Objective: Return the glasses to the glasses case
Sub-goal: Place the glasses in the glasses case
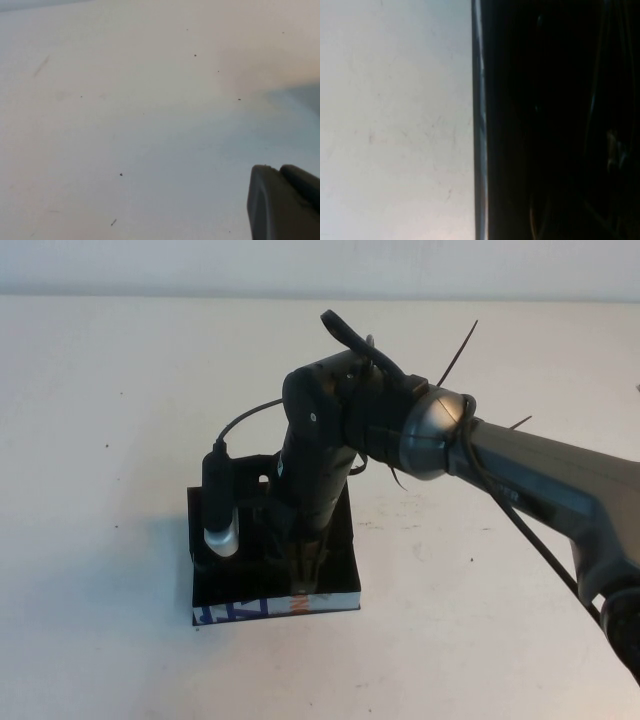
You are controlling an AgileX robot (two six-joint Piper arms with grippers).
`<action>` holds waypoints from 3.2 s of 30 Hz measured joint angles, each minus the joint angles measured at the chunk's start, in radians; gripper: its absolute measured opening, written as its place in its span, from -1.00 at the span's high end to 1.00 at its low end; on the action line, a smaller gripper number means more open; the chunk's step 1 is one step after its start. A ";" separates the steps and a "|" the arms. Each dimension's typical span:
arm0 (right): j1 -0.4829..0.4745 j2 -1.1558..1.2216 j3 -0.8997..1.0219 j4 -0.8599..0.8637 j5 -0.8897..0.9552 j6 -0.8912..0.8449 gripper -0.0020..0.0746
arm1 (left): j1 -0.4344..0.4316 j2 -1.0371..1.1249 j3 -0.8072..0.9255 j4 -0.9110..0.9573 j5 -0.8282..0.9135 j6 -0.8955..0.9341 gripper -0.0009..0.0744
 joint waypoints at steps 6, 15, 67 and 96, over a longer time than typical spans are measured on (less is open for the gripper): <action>-0.003 -0.004 0.000 -0.004 0.000 0.000 0.36 | 0.000 0.000 0.000 0.000 0.000 0.000 0.98; -0.003 -0.027 0.000 -0.004 -0.024 0.000 0.36 | 0.000 0.000 0.000 0.000 0.000 0.000 0.98; -0.016 0.017 -0.008 0.046 0.036 0.000 0.86 | 0.000 0.000 0.000 0.000 0.000 0.000 0.98; -0.016 -0.014 -0.008 0.037 0.095 -0.005 0.87 | 0.000 0.000 0.000 0.000 0.000 0.000 0.98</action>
